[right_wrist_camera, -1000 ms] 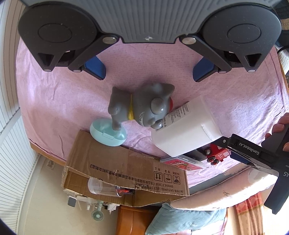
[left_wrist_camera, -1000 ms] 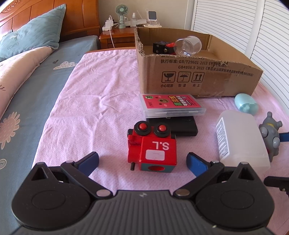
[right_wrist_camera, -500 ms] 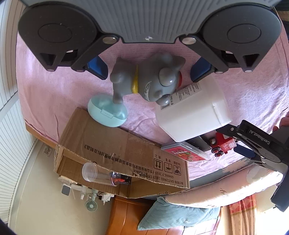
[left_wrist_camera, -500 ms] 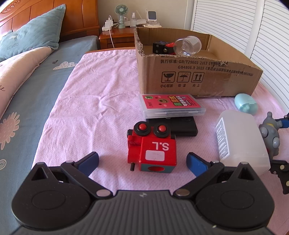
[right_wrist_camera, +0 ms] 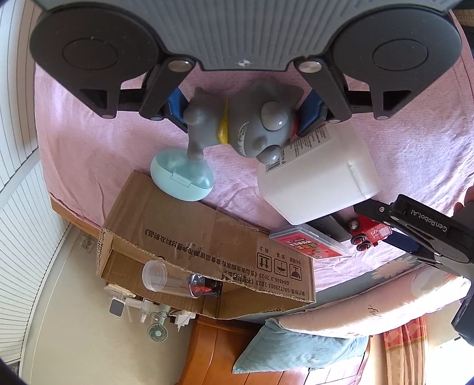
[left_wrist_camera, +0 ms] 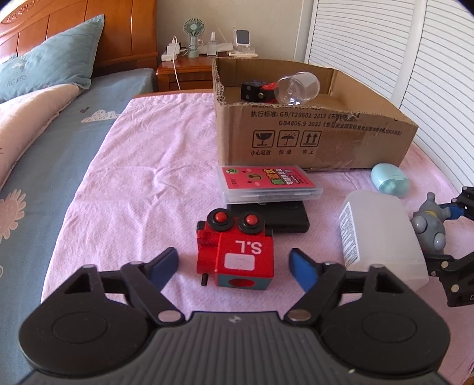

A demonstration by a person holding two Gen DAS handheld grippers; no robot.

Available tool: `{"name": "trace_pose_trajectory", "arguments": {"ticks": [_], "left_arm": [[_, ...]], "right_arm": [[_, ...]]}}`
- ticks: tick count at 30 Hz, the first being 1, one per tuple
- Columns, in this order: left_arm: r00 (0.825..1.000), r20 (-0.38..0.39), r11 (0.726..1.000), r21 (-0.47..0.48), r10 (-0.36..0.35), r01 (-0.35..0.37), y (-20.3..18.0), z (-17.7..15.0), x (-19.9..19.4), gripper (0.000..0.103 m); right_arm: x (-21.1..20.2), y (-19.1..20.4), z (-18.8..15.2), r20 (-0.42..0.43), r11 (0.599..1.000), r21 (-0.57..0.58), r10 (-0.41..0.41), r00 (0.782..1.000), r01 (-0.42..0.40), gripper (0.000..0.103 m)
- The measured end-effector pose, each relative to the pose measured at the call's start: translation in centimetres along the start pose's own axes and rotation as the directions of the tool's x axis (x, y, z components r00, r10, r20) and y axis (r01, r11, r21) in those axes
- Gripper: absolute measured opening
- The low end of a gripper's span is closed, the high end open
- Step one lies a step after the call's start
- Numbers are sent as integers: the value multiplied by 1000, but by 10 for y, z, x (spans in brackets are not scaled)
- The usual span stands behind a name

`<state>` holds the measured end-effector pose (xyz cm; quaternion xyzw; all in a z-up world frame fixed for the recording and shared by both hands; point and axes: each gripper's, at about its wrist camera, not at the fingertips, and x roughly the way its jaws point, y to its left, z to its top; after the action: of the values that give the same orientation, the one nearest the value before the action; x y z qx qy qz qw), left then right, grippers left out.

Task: Organize rigid objects
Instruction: 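Lower the left gripper around the red S.L toy car while the right aligns over the grey toy dog, then close the left gripper on the toy car while the right gripper grasps the grey toy dog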

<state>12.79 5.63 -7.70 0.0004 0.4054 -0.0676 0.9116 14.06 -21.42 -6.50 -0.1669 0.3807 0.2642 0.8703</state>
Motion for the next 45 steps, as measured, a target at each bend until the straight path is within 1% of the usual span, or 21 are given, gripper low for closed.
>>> {"name": "trace_pose_trajectory", "arguments": {"ticks": [1,3,9,11,12,13,19,23,25,32,35,39,45], "left_arm": [[1000,7,1000,3,0,0,-1,0,0,70],[1000,22,1000,1,2,-2,-1,-2,-2,67],[999,45,1000,26,10,-12,-5,-4,0,65],[999,52,1000,28,10,-12,-5,-3,0,59],[998,56,1000,29,11,-13,-4,-3,0,54],[998,56,999,30,11,-12,-3,-2,0,53],[999,49,999,44,-3,0,-2,-1,1,52],[999,30,997,73,-24,22,-2,0,0,52],[999,20,995,90,-34,33,-2,1,-2,52],[998,-2,986,155,-61,60,-1,5,-18,52],[997,-11,980,179,-82,83,-2,11,-29,52],[992,-13,966,224,-126,126,-6,26,-47,52],[985,53,948,283,-165,143,-18,64,-63,52]], "right_arm": [[0,0,0,0,1000,0,-1,1000,1,78],[0,1,0,1,1000,0,-4,1000,4,78],[1,0,1,-1,1000,12,-4,1000,4,78],[1,0,1,-2,1000,19,-7,1000,7,78],[1,1,2,-2,1000,22,-10,1000,10,78],[1,1,2,-3,1000,23,-12,1000,12,78],[1,3,3,-8,999,28,-27,1000,28,77],[-1,7,6,-27,998,21,-52,998,53,76],[-2,5,8,-37,998,34,-50,998,52,76],[-18,-2,12,-35,997,53,-56,998,58,76],[-27,-4,15,-31,997,54,-53,998,55,76],[-39,-8,23,-25,997,54,-45,999,46,76],[-52,-16,42,26,997,69,-46,999,44,76]]}}
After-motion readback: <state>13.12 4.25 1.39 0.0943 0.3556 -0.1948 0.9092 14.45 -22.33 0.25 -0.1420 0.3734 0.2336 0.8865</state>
